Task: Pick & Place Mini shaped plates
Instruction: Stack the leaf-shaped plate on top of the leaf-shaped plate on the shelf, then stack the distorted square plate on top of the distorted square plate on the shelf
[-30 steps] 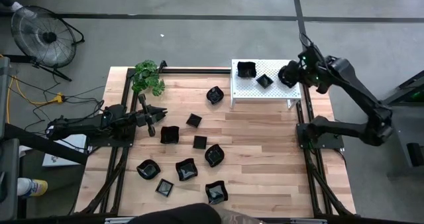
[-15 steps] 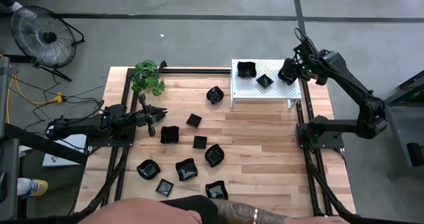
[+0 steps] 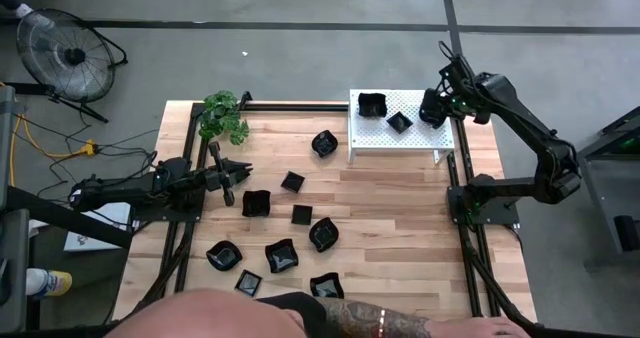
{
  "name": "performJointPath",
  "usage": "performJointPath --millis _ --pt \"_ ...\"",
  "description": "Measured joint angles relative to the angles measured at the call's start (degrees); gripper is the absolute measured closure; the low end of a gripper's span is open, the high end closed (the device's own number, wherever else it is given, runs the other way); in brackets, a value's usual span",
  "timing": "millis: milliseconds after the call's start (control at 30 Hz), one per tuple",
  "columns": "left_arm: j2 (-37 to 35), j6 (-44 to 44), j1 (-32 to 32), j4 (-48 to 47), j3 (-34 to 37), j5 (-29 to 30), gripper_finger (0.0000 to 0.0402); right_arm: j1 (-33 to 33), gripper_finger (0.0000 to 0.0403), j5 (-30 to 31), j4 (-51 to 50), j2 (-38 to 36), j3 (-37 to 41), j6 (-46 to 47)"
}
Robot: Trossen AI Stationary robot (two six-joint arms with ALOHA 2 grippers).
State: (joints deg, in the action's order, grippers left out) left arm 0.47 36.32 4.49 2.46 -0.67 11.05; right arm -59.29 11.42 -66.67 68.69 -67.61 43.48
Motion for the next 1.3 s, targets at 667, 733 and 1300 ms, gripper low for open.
performJointPath --millis 667,733,1300 --pt "0.0 0.0 0.0 0.0 0.0 0.0 0.0356 0.0 0.0375 -0.5 -0.4 0.0 0.0 0.1" --pt "0.0 0.0 0.0 0.0 0.0 0.0 0.0356 0.0 0.0371 -0.5 -0.4 0.0 0.0 0.1" --pt "0.0 0.0 0.0 0.0 0.0 0.0 0.0356 2.0 0.0333 -2.8 -0.4 -2.9 0.0 0.0"
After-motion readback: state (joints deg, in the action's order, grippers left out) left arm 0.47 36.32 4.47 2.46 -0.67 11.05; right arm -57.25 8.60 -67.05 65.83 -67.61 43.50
